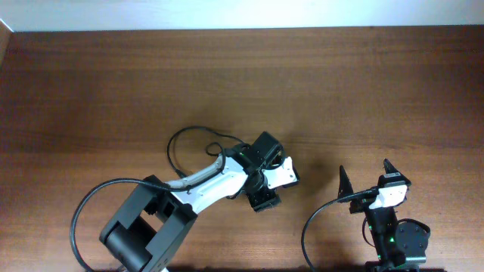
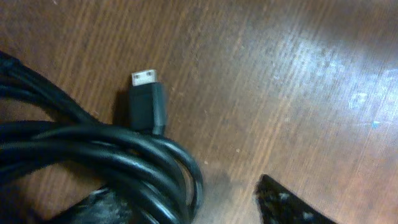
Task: Untangle cables
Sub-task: 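Raise the held cable bundle with the left gripper toward the left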
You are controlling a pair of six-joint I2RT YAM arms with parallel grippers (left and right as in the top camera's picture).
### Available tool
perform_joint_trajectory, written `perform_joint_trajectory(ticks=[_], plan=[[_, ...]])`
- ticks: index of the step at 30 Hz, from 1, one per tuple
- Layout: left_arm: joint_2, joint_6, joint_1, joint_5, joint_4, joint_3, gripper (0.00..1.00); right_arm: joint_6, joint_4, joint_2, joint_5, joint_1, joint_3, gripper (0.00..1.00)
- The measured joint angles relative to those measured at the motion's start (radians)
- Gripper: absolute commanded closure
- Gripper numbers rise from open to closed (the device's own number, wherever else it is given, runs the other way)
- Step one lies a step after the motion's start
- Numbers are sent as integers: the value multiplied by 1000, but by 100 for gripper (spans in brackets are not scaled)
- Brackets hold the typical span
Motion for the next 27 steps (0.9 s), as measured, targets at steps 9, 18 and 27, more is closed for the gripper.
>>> perform_joint_trajectory(ticks=[9,18,27], plan=[[10,-13,0,-8,63,-2,100,0,0,0,0,0,0,1],[-13,-191,0,-9,47,52,100,0,0,0,0,0,0,1],[-312,-628,103,5,43,66,100,0,0,0,0,0,0,1]])
